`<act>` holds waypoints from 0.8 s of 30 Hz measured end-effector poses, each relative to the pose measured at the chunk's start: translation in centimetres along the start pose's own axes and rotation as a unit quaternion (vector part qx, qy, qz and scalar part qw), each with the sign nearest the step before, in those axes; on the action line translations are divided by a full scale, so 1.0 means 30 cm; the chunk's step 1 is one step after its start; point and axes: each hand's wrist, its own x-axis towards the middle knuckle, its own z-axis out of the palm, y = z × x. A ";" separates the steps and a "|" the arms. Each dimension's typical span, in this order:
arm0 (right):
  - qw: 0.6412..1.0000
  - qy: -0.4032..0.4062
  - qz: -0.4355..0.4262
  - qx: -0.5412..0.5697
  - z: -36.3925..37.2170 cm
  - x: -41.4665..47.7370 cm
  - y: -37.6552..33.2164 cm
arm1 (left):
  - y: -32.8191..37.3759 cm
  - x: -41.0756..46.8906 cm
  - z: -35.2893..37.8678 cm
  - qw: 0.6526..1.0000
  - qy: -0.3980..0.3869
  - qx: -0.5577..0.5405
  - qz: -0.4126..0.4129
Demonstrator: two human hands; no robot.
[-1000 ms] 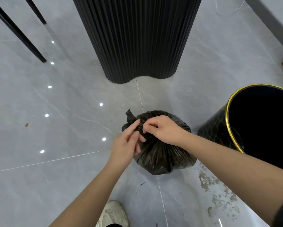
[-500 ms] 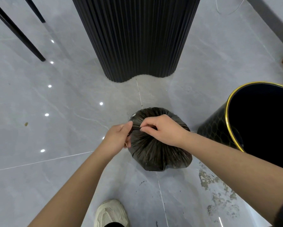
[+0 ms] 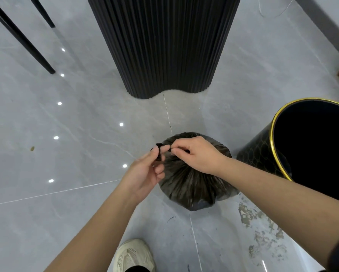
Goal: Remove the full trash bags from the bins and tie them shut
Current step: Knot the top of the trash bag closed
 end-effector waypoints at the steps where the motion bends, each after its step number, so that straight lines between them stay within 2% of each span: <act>1: 1.000 -0.006 0.006 0.007 -0.001 0.001 0.003 | -0.023 0.003 0.004 1.000 0.005 0.006 0.015; 3: 0.999 -0.022 0.015 0.020 -0.002 -0.001 0.008 | -0.060 0.012 0.012 0.995 0.038 0.077 0.052; 5: 0.998 -0.033 0.026 0.041 -0.006 -0.004 0.007 | -0.070 0.024 0.008 0.958 0.091 0.245 0.121; 7: 0.997 -0.032 0.039 0.064 -0.015 -0.004 0.003 | -0.069 0.035 -0.007 0.876 0.103 0.430 0.196; 9: 0.996 -0.034 0.045 0.072 -0.023 -0.003 0.008 | -0.059 0.037 -0.011 0.796 0.093 0.549 0.235; 13: 0.994 -0.059 0.048 0.084 -0.022 -0.004 0.015 | -0.041 0.044 -0.016 0.678 0.087 0.671 0.287; 16: 0.991 -0.064 0.053 0.101 -0.024 -0.004 0.014 | -0.035 0.058 -0.003 0.570 0.052 0.750 0.331; 17: 0.991 -0.065 0.054 0.101 -0.025 -0.003 0.013 | -0.031 0.060 0.001 0.548 0.042 0.766 0.334; 18: 0.992 -0.064 0.055 0.098 -0.027 -0.003 0.014 | -0.022 0.057 0.006 0.544 0.037 0.774 0.323; 20: 0.993 -0.062 0.053 0.085 -0.029 -0.003 0.023 | 0.001 0.052 0.007 0.576 0.018 0.767 0.282; 22: 0.995 -0.066 0.043 0.064 -0.028 -0.004 0.029 | 0.028 0.042 0.009 0.644 -0.019 0.730 0.229; 24: 0.997 -0.058 0.025 0.045 -0.027 -0.009 0.029 | 0.053 0.032 0.022 0.746 -0.020 0.645 0.168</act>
